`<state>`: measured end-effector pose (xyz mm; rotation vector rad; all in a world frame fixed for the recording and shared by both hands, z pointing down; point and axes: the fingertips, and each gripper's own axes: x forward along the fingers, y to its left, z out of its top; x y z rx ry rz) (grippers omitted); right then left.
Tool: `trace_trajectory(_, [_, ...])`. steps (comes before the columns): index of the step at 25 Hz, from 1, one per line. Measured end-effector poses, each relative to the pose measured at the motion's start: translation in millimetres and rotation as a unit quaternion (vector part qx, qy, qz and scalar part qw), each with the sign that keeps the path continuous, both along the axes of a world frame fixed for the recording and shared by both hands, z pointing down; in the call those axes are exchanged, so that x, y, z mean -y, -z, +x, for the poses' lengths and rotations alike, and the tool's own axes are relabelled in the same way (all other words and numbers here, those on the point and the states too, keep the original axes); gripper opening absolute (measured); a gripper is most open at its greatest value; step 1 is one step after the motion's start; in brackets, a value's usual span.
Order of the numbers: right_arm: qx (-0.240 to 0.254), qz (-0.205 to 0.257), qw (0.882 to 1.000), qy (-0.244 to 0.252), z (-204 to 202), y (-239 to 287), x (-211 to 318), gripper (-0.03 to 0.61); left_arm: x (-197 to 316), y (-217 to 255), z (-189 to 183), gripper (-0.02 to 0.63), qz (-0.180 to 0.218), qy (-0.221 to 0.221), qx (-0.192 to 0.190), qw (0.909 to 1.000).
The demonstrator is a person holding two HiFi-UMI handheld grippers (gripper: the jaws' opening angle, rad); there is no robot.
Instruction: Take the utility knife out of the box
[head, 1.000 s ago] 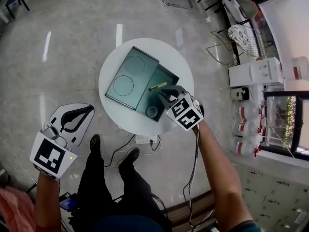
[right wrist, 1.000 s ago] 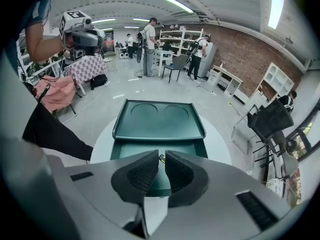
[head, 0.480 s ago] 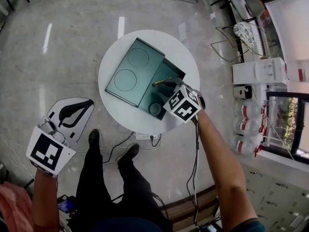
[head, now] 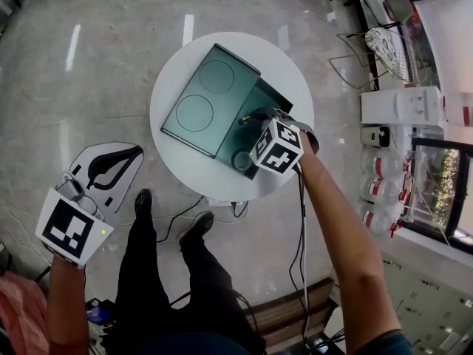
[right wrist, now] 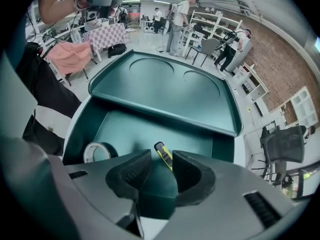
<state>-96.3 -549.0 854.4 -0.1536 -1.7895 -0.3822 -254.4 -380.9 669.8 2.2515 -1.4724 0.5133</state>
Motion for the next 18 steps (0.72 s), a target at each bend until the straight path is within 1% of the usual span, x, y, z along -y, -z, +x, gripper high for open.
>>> trace_trajectory(6, [-0.023, 0.007, 0.999, 0.029, 1.2, -14.3, 2.4, 0.14, -3.9, -9.1, -1.5, 0.02, -0.007, 0.006, 0.0, 1.0])
trace_trajectory(12, [-0.047, -0.001, 0.997, 0.059, -1.2, -17.2, 2.9, 0.14, -6.0, -13.8, -2.6, 0.019, -0.011, 0.009, -0.001, 0.9999])
trace_trajectory(13, [-0.052, -0.002, 0.996, 0.068, -1.0, -18.0, 1.0, 0.133, -6.6, -14.6, -2.4, 0.02, -0.012, 0.009, -0.001, 0.9999])
trace_trajectory(14, [-0.058, -0.002, 0.995, 0.076, -0.6, -19.2, -1.6, 0.113, -7.3, -15.4, -2.0, 0.019, -0.012, 0.008, -0.002, 0.9999])
trace_trajectory(15, [-0.062, -0.001, 0.995, 0.083, -0.2, -20.5, -4.1, 0.081, -7.9, -16.1, -1.6, 0.019, -0.012, 0.008, -0.002, 0.9999])
trace_trajectory(16, [-0.063, 0.002, 0.994, 0.088, 0.0, -21.5, -5.6, 0.067, -8.3, -16.2, -1.2, 0.019, -0.012, 0.007, -0.002, 0.9999])
trace_trajectory(18, [-0.063, 0.01, 0.994, 0.089, 0.2, -21.4, -5.1, 0.066, -8.2, -13.9, -1.0, 0.02, -0.012, 0.006, -0.002, 0.9999])
